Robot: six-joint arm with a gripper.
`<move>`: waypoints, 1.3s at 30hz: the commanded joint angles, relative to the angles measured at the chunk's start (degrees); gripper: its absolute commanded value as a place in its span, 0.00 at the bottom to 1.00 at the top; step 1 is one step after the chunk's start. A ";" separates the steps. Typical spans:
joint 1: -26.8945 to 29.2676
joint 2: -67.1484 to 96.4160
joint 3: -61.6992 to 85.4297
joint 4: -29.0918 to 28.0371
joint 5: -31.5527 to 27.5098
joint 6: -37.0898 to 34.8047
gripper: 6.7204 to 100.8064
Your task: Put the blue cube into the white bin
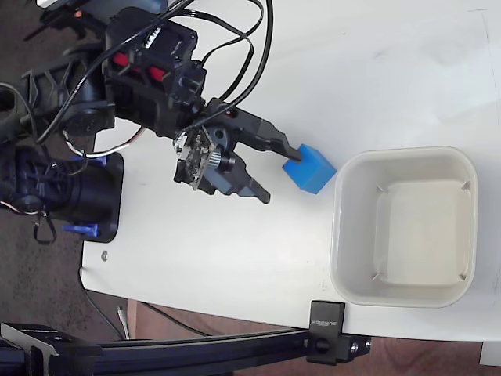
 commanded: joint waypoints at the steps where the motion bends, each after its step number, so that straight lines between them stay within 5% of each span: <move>1: -1.14 0.35 -5.27 -0.70 0.53 0.09 0.99; 39: 1.32 -7.03 -5.54 -5.10 -2.90 -0.26 0.93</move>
